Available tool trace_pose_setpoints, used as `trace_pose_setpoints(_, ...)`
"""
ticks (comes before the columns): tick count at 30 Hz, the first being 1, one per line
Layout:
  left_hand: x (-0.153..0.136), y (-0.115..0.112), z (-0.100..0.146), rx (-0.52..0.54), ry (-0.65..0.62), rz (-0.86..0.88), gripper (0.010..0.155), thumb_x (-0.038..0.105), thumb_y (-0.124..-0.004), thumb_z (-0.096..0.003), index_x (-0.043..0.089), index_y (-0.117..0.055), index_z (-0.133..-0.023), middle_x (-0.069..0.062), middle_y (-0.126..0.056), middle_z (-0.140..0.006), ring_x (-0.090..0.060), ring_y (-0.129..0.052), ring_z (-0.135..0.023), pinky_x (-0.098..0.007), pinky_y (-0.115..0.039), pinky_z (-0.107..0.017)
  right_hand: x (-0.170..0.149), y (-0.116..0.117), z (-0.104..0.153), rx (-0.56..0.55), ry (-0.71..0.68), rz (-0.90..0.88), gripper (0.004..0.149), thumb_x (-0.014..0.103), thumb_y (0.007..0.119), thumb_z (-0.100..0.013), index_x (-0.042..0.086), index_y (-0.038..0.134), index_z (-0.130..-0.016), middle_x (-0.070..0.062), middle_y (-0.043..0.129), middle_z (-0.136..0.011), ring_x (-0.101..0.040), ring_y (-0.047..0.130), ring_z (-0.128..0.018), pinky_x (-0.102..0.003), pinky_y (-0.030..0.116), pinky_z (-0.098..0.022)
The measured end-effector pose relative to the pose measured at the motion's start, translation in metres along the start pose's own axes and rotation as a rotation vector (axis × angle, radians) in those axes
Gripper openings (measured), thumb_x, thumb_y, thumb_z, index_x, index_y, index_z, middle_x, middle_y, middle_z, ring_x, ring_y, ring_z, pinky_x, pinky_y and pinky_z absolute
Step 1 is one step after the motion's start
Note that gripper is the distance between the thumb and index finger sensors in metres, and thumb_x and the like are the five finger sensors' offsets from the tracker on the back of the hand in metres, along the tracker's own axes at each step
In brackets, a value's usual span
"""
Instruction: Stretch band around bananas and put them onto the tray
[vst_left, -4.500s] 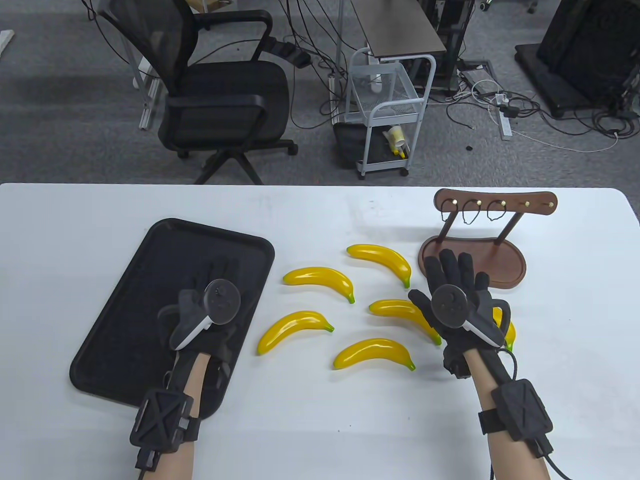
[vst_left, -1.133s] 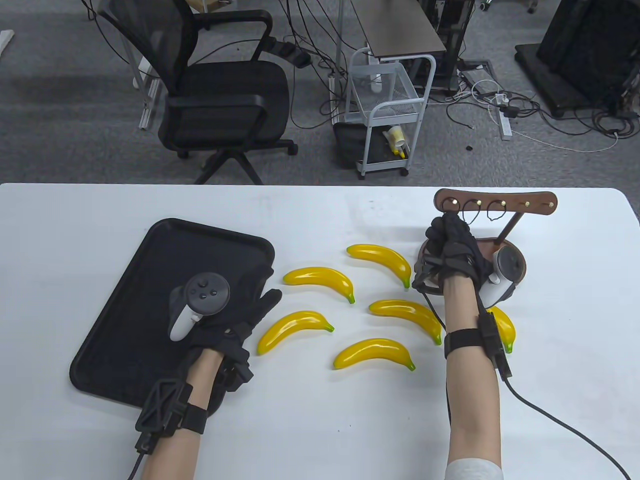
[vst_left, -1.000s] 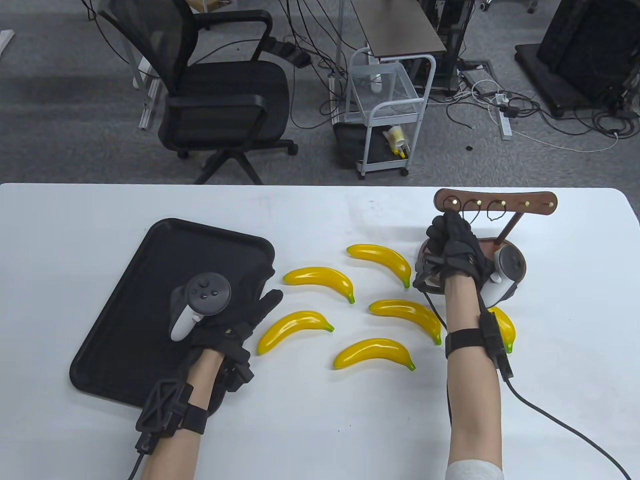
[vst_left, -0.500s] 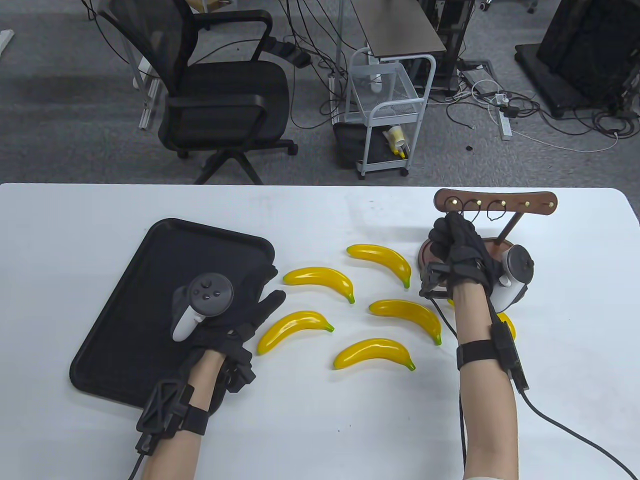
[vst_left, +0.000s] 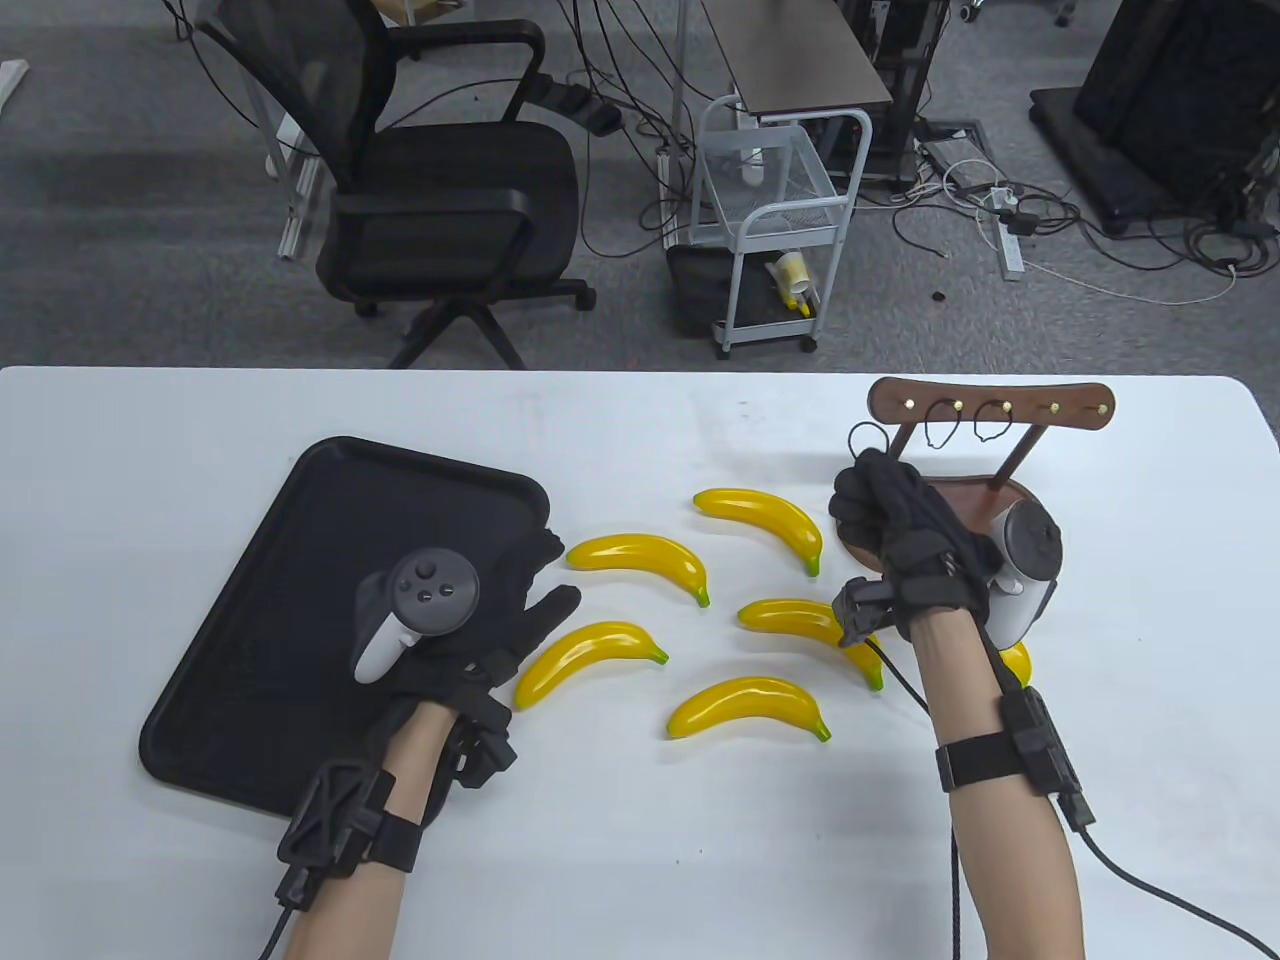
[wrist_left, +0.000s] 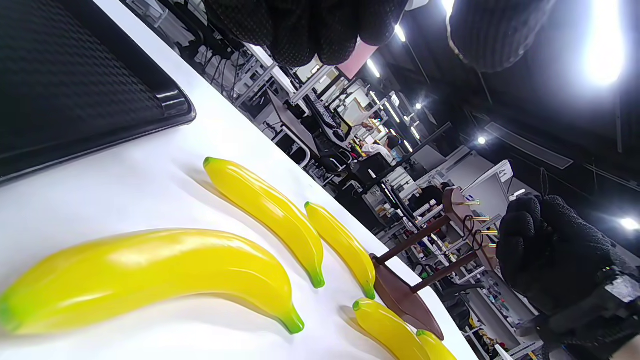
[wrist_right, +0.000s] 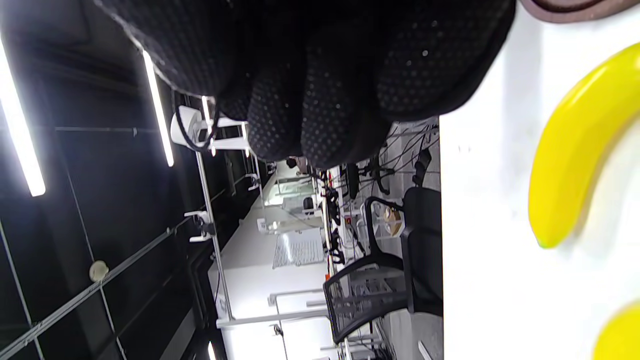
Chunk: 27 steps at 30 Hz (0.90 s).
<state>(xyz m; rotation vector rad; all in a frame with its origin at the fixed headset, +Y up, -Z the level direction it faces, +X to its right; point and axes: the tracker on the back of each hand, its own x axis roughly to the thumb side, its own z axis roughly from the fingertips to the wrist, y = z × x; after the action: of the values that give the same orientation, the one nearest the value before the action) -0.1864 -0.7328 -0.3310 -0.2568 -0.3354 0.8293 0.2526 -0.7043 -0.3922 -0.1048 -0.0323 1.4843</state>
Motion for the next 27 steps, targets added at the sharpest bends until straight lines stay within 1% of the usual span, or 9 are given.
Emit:
trace_pose_setpoints(13, 0.015, -0.012, -0.001, -0.028, -0.024, -0.047, 0.072, 0.062, -0.059, -0.0623, 0.028, -0.029, -0.119, 0.0, -0.034, -0.131, -0.031, -0.043, -0.123, -0.048, -0.039, -0.091, -0.007, 0.045, 0.029, 0.215, -0.039, 0.091, 0.038, 0.036, 0.068, -0.061, 0.012, 0.079, -0.089, -0.008, 0.093, -0.077, -0.027, 0.097, -0.063, -0.048, 0.08, -0.046)
trace_pose_setpoints(17, 0.019, -0.016, -0.001, -0.039, -0.034, -0.062, 0.072, 0.062, -0.058, -0.0623, 0.028, -0.028, -0.119, 0.0, -0.034, -0.131, -0.031, -0.043, -0.123, -0.048, -0.039, -0.091, -0.011, 0.055, 0.035, 0.257, -0.038, 0.112, 0.038, 0.035, 0.067, -0.061, 0.011, 0.079, -0.089, -0.009, 0.093, -0.076, -0.027, 0.097, -0.062, -0.049, 0.08, -0.045)
trace_pose_setpoints(22, 0.026, -0.021, -0.001, -0.049, -0.045, -0.083, 0.072, 0.062, -0.058, -0.0623, 0.028, -0.028, -0.119, 0.0, -0.034, -0.131, -0.031, -0.043, -0.123, -0.048, -0.039, -0.091, -0.016, 0.07, 0.044, 0.341, -0.042, 0.149, 0.038, 0.034, 0.067, -0.061, 0.01, 0.079, -0.089, -0.01, 0.093, -0.076, -0.028, 0.097, -0.062, -0.049, 0.08, -0.045)
trace_pose_setpoints(27, 0.032, -0.023, 0.001, -0.037, -0.061, -0.095, 0.073, 0.062, -0.058, -0.0622, 0.028, -0.028, -0.119, 0.0, -0.034, -0.131, -0.031, -0.043, -0.123, -0.048, -0.039, -0.091, -0.018, 0.082, 0.051, 0.406, -0.05, 0.176, 0.039, 0.032, 0.067, -0.06, 0.009, 0.078, -0.089, -0.011, 0.092, -0.077, -0.029, 0.097, -0.062, -0.05, 0.08, -0.045)
